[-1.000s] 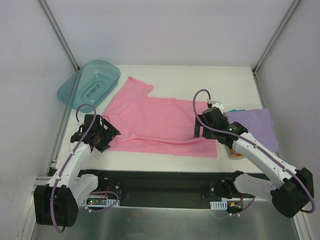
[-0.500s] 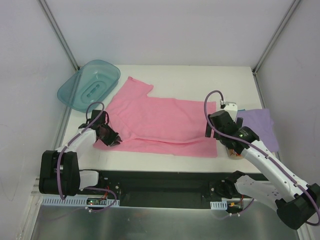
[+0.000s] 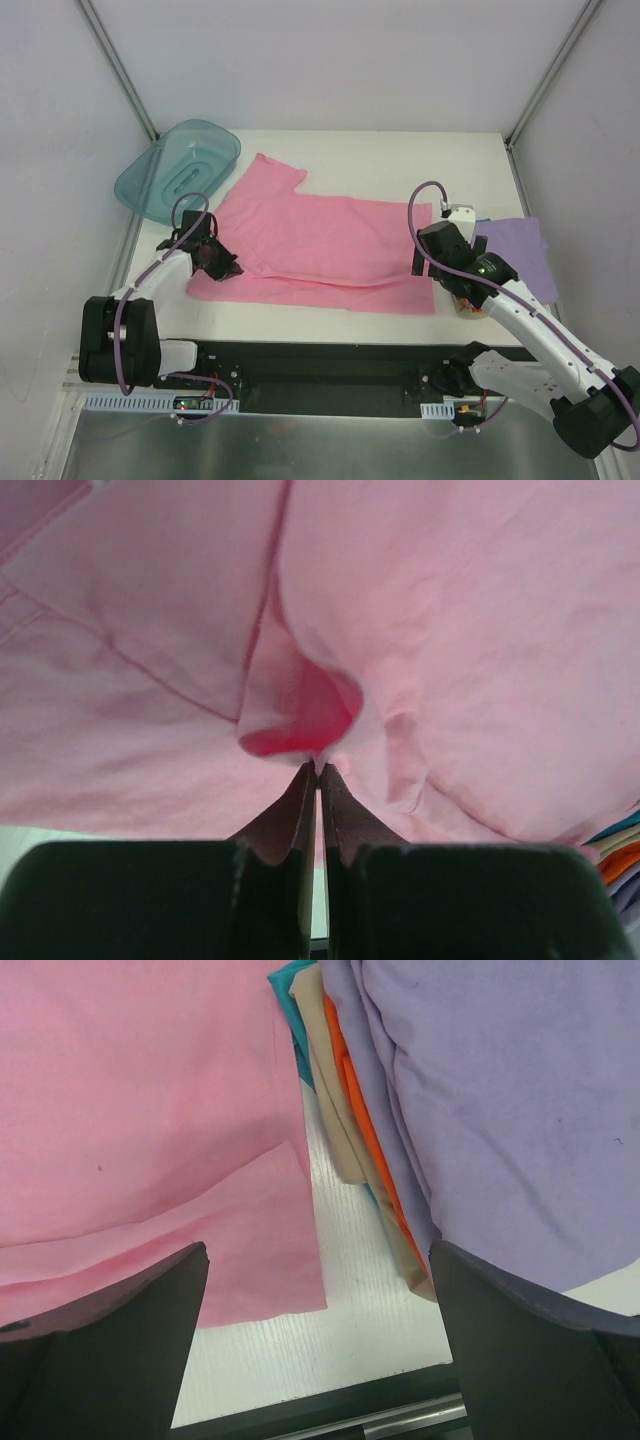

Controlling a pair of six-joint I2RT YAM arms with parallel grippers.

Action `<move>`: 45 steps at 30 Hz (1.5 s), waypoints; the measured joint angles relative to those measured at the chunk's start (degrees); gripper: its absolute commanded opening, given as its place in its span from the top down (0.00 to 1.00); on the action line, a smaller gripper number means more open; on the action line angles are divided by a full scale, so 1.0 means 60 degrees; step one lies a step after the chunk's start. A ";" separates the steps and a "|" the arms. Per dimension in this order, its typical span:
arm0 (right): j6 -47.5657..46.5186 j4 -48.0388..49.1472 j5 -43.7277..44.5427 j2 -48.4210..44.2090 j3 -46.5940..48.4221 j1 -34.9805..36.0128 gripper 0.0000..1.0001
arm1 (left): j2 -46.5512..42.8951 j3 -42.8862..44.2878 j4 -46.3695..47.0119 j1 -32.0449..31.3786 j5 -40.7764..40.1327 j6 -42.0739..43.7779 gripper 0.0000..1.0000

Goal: Fold and stack the t-shirts
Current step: Fold the flattened tshirt in 1/3 of the way

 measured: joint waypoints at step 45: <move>-0.0178 -0.0182 0.0273 0.0324 0.0004 -0.0313 0.04 | 0.3807 0.5282 -0.1166 -0.2317 -0.1144 0.2208 0.42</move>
